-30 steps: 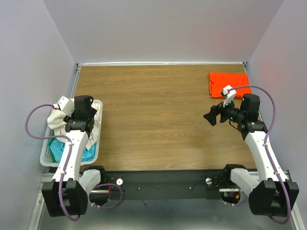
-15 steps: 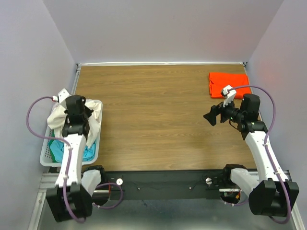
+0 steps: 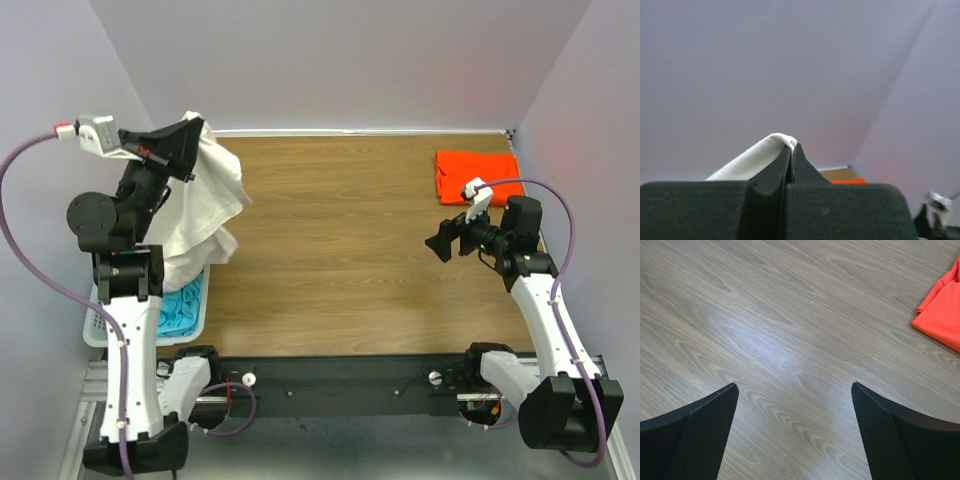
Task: Fold and stack the t-shirts
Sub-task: Move the tshirt to the center of the board
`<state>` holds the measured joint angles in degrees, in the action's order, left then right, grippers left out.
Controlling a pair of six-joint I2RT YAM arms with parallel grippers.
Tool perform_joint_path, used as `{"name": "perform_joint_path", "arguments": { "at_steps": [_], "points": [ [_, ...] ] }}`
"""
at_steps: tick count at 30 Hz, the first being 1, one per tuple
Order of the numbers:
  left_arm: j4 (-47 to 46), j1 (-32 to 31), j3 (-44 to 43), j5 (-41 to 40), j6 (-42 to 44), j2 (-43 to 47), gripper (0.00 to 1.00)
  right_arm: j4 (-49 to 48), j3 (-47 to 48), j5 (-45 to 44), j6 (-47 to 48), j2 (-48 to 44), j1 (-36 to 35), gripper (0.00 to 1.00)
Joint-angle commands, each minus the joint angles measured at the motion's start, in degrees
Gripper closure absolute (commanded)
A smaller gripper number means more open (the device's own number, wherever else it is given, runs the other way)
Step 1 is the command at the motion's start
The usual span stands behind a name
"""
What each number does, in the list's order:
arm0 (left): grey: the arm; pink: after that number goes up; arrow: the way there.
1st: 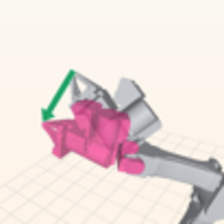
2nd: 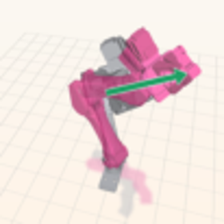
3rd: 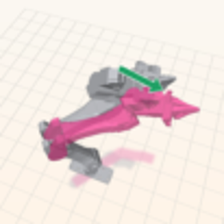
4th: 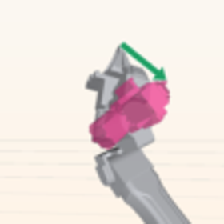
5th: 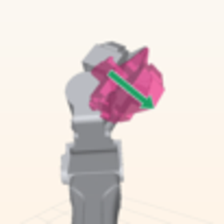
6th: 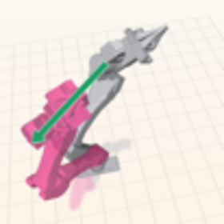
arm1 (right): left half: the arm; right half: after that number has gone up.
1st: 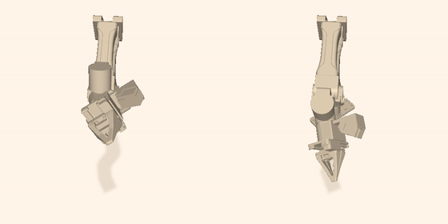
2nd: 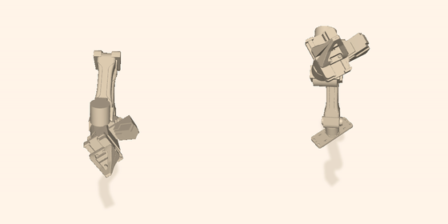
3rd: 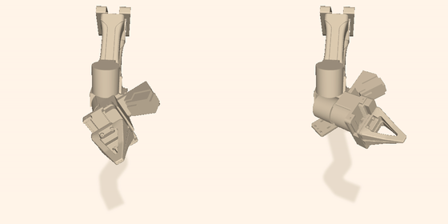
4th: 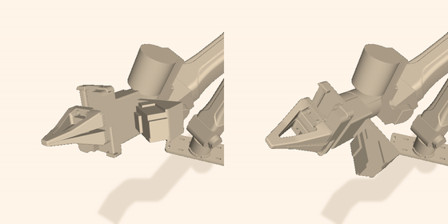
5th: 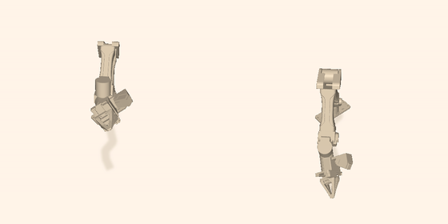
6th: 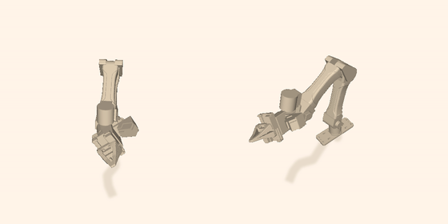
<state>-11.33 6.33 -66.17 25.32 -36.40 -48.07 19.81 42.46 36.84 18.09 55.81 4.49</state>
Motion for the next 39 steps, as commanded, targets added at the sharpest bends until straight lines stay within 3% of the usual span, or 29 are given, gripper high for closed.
{"name": "perform_joint_path", "arguments": {
  "at_steps": [1,4,12,15,18,26,29,30,31,33,36,39],
  "points": [
    [-7.48,-6.14,-9.84,10.71,-5.78,-4.64,1.0,0.05,-0.36,-1.77,0.37,0.0,-0.1,0.0],
    [-7.48,-16.92,-14.67,9.93,-6.14,-7.81,1.0,-0.12,-0.44,-2.38,0.55,0.26,-0.01,0.0],
    [-9.76,-35.21,-18.12,6.24,-6.84,-13.88,1.0,-0.48,-0.45,-4.23,0.28,1.05,0.43,0.0],
    [-12.39,-39.1,-15.93,5.62,-7.1,-15.82,1.0,-0.57,-0.45,-4.93,0.19,1.05,0.96,0.0],
    [-13.63,-40.87,-10.49,3.26,-7.19,-16.53,1.0,-0.92,-0.45,-6.25,0.02,0.97,2.01,0.0],
    [-14.94,-37.37,22.54,-12.66,-10.43,-11.52,0.98,-1.09,-0.53,-8.01,-0.42,1.32,5.35,0.0],
    [-14.95,-33.32,33.36,-13.54,-13.78,-11.78,0.68,-1.0,-0.71,-6.79,-0.33,2.19,5.44,0.0],
    [-15.56,-31.05,35.48,-13.63,-13.78,-11.26,0.46,-0.92,-0.88,-6.17,-0.16,2.46,5.44,0.0],
    [-15.47,-30.24,36.98,-13.63,-13.09,-10.64,0.4,-0.92,-1.06,-5.12,0.19,2.72,5.44,0.0],
    [-12.94,-28.66,38.23,-13.98,-11.51,-7.57,0.37,0.04,-1.32,-0.3,1.16,3.34,5.44,0.0],
    [-3.89,-28.74,32.7,-17.06,-4.14,-4.75,0.32,6.44,-0.45,9.98,7.28,5.27,5.35,0.0],
    [2.34,-28.74,25.94,-14.0,2.11,-5.71,0.31,12.67,-0.18,18.84,15.79,7.02,5.35,0.0]
  ]
}}
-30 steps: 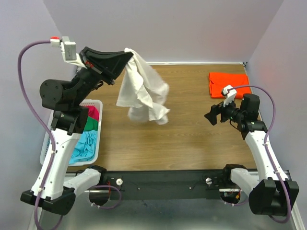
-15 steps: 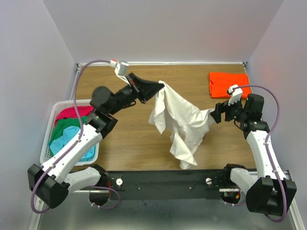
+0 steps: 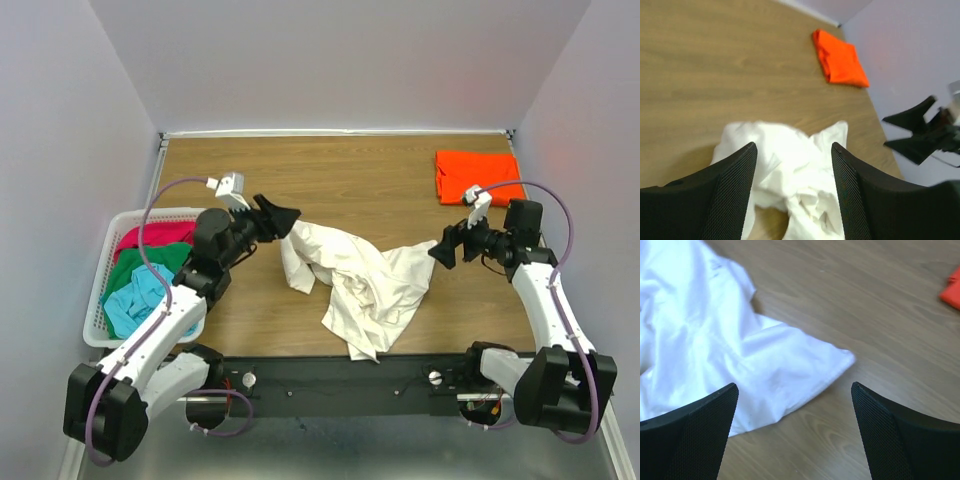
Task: Fold and stack the t-shirts
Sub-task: Move the tshirt to the center of the board, then flatten the tshirt out
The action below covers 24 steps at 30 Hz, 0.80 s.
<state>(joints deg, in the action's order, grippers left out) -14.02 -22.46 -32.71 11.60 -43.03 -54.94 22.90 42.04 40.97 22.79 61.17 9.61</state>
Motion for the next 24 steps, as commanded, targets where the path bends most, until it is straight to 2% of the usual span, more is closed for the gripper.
{"name": "perform_joint_path", "arguments": {
  "at_steps": [1,4,8,10,11,14,17,20,24],
  "points": [
    [6.54,0.05,-7.54,0.7,9.97,0.45,0.31,11.1,0.32,16.23,13.23,1.94,0.15,0.0],
    [13.83,-0.04,-11.84,0.98,13.66,-2.63,0.31,15.66,1.02,19.49,18.23,3.25,-0.2,0.01],
    [19.2,-0.04,-11.59,-1.84,14.37,-0.27,0.31,21.22,2.52,20.03,23.96,4.75,-3.53,0.02],
    [21.05,-0.13,-11.15,-1.05,12.89,0.35,0.31,21.23,2.78,14.51,23.27,5.19,-9.32,0.03],
    [22.1,-0.22,-10.37,-0.44,12.27,0.44,0.31,20.96,2.87,9.09,22.75,5.36,-14.3,0.04],
    [22.29,-1.09,-7.04,-0.08,8.6,0.27,0.31,19.74,3.22,-0.67,20.81,6.24,-21.0,0.04],
    [21.76,-1.54,-2.38,-1.91,3.59,-1.3,0.31,18.77,4.45,-5.45,18.53,7.91,-25.15,0.04],
    [21.58,-1.71,0.44,-5.69,-2.12,-3.85,0.31,17.63,6.2,-10.54,15.72,10.37,-33.57,0.05],
    [19.04,-2.06,2.65,-9.92,-6.8,-4.83,0.31,14.46,7.7,-11.53,11.76,13.71,-38.86,0.05]
  ]
}}
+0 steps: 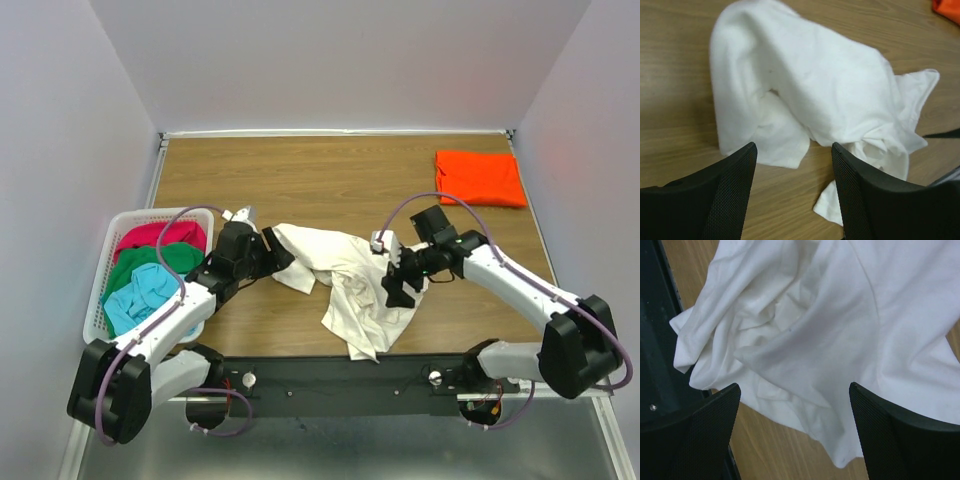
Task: Fold and stack the t-shirts
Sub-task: Flatten the tshirt out
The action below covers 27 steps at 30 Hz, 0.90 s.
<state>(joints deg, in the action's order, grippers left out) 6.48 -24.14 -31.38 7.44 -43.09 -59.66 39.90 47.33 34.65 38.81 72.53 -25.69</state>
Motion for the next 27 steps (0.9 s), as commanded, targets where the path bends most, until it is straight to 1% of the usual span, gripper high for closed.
{"name": "perform_joint_path", "arguments": {
  "at_steps": [1,3,4,7,10,11,14,16,17,20,21,23,24,27],
  "points": [
    [-2.08,-0.38,1.84,-6.47,-7.27,-0.02,0.31,-3.5,3.46,-5.3,-5.31,3.05,-4.27,0.05],
    [-2.97,-0.38,1.76,-7.0,-7.27,-0.28,0.32,-4.12,4.43,-5.73,-6.37,4.46,-6.64,0.05],
    [-2.96,-0.38,1.58,-8.66,-6.57,-0.63,0.32,-5.0,5.39,-5.91,-7.94,5.68,-7.43,0.05],
    [-3.32,-0.38,2.02,-8.67,-7.26,-2.74,0.34,-6.15,6.45,-5.91,-10.5,7.7,-9.2,0.05],
    [-4.28,-0.38,3.25,-8.14,-7.62,-5.11,0.35,-7.82,7.25,-7.49,-15.15,8.68,-10.16,0.05],
    [-4.63,-0.38,3.86,-8.41,-8.06,-5.64,0.41,-7.91,7.42,-7.5,-15.6,8.94,-10.34,0.05],
    [-4.64,-0.38,4.65,-9.64,-8.41,-5.3,0.42,-8.08,7.42,-7.85,-17.27,8.85,-10.69,0.05],
    [-4.37,-0.38,4.57,-10.51,-8.41,-5.29,0.43,-8.35,6.99,-8.81,-18.5,9.12,-10.87,0.08],
    [-4.11,-0.38,4.48,-11.56,-8.59,-5.38,0.47,-8.52,6.72,-9.34,-18.85,9.29,-10.87,0.09],
    [-4.11,-0.38,4.22,-12.63,-9.12,-6.78,0.47,-10.36,4.53,-13.98,-19.73,9.47,-10.96,0.09],
    [-4.11,-0.38,4.04,-12.89,-9.2,-7.31,0.47,-10.63,3.74,-16.0,-19.65,9.38,-10.96,0.12],
    [-4.72,-0.38,3.6,-13.07,-9.12,-8.54,0.47,-10.81,3.47,-16.9,-19.73,9.29,-10.87,0.15],
    [-4.98,-0.38,3.43,-13.33,-9.03,-8.89,0.47,-10.81,3.3,-16.81,-19.82,9.03,-10.96,0.19],
    [-5.25,-0.38,2.46,-14.38,-8.5,-10.56,0.48,-10.81,3.21,-17.42,-19.73,8.68,-10.87,0.27]
  ]
}}
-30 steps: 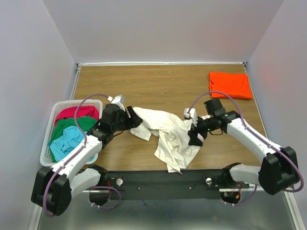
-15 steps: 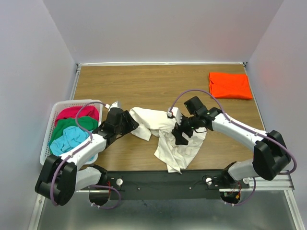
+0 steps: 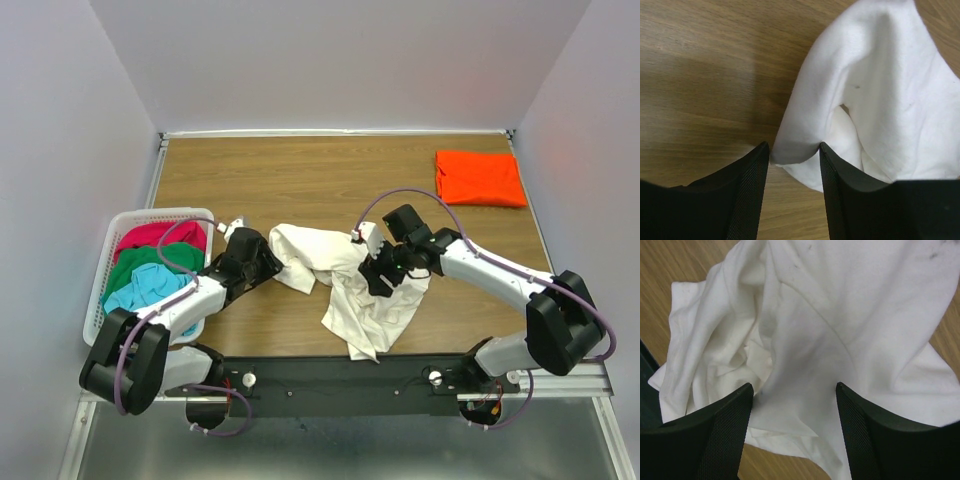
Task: Fold and stack the t-shirts
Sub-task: Flatten the tshirt out
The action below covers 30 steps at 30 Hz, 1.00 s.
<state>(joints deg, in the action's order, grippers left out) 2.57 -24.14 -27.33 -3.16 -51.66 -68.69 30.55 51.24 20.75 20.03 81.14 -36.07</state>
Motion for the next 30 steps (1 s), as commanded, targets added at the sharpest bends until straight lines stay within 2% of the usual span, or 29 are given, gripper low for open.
{"name": "perform_joint_path", "arguments": {
  "at_steps": [1,3,4,5,6,8,9,10,17,20,23,26,28,30],
  "points": [
    [-1.34,-0.38,-1.76,-3.87,0.42,-1.89,0.47,-1.37,-0.79,-3.79,-0.87,-0.02,-0.49,0.36],
    [-1.51,-0.38,-2.29,-4.31,0.68,-3.03,0.49,-1.28,-0.62,-4.23,-0.87,-0.11,-0.49,0.46],
    [-1.6,-0.38,-2.46,-4.31,0.86,-3.38,0.5,-1.36,-0.53,-4.4,-0.87,-0.2,-0.49,0.58],
    [-2.12,-0.38,-2.64,-4.23,1.12,-3.99,0.56,-1.19,-0.36,-4.58,-0.87,-0.02,-0.57,0.63],
    [-2.3,-0.29,-2.64,-3.96,1.47,-4.44,0.7,-1.28,-0.27,-4.93,-0.87,-0.11,-0.49,0.74],
    [-2.22,-0.38,-3.42,-3.52,2.52,-4.96,0.86,-1.19,0.08,-5.2,-1.05,-0.28,-0.49,0.85],
    [-2.3,-0.38,-3.69,-3.26,3.05,-4.79,0.95,-1.19,0.61,-6.24,-0.96,-0.55,-0.49,0.95],
    [-2.3,-0.38,-4.04,-3.17,3.49,-4.53,0.99,-0.93,1.22,-6.86,-1.05,-0.81,-0.49,0.99],
    [2.35,-0.29,-11.94,-8.17,11.65,3.9,1.0,3.03,12.02,-18.1,6.76,-2.48,0.47,0.99],
    [4.02,0.32,-20.09,-9.76,17.89,6.72,1.0,3.56,20.1,-21.88,10.98,-1.61,3.98,1.0],
    [4.11,1.81,-25.56,-9.59,24.12,6.99,1.0,4.08,27.66,-21.9,14.14,0.32,9.52,1.0],
    [5.16,3.4,-36.34,-9.24,28.87,5.41,1.0,4.08,38.82,-21.11,14.95,2.61,15.4,0.99],
    [6.39,4.19,-43.55,-9.15,31.69,4.09,1.0,4.17,48.56,-15.25,14.25,3.31,19.61,0.99],
    [6.83,4.28,-48.32,-9.32,33.46,3.3,1.0,4.17,51.92,-14.6,14.33,3.49,20.43,0.99]
  ]
}}
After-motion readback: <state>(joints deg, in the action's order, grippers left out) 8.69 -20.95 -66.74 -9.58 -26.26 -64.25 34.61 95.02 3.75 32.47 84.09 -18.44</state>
